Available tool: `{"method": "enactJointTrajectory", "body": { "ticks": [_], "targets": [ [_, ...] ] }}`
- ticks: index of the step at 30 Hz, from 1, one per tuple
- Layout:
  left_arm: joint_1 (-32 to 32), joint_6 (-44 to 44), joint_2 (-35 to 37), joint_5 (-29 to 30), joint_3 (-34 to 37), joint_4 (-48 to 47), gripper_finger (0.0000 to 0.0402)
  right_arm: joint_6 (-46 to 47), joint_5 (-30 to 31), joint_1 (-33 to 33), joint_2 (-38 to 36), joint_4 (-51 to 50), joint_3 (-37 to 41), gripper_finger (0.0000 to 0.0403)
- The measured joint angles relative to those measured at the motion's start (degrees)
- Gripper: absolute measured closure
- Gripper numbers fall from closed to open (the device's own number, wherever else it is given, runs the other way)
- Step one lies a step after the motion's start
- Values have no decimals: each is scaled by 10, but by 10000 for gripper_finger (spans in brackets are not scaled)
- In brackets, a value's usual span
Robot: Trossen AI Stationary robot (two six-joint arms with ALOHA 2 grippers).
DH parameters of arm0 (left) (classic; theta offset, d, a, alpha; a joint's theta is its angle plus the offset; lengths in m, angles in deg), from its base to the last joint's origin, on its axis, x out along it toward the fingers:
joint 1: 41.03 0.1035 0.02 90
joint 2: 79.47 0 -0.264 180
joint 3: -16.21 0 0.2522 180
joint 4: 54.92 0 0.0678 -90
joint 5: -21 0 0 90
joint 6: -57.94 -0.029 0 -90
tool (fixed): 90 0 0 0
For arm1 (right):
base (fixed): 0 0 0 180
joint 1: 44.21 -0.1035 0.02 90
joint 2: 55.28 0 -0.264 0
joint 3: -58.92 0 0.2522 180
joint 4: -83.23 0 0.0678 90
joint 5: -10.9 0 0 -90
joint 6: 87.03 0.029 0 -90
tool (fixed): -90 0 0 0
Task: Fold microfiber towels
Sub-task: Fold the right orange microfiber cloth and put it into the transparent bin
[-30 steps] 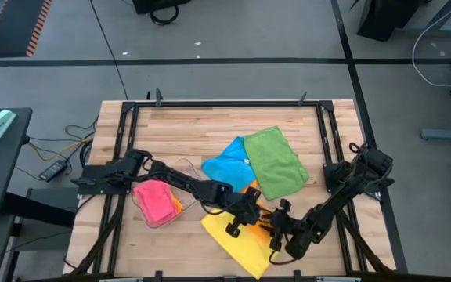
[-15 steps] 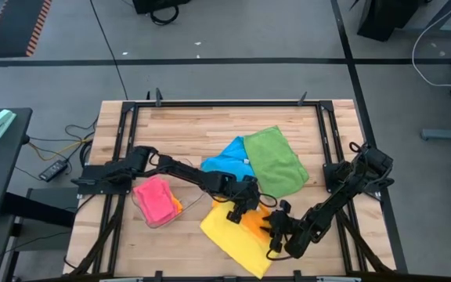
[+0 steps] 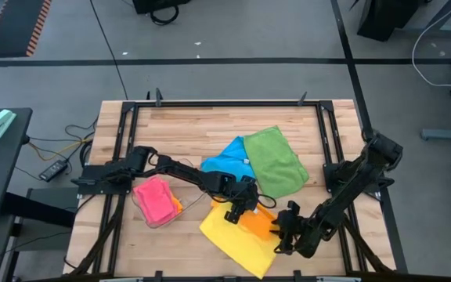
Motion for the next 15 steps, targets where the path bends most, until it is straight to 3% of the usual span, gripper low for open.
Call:
{"method": "enactJointTrajectory", "body": {
  "ticks": [7, 12, 15],
  "targets": [
    [-1, -2, 10, 0, 2, -9, 249, -84, 17, 3, -32, 2, -11, 224],
    [-1, -17, 37, 0, 3, -11, 256, -228, 63, 6, 11, -10, -86, 218],
    [-1, -17, 49, 0, 2, -19, 254, -259, 72, 18, 41, -52, -123, 218]
  ]
}}
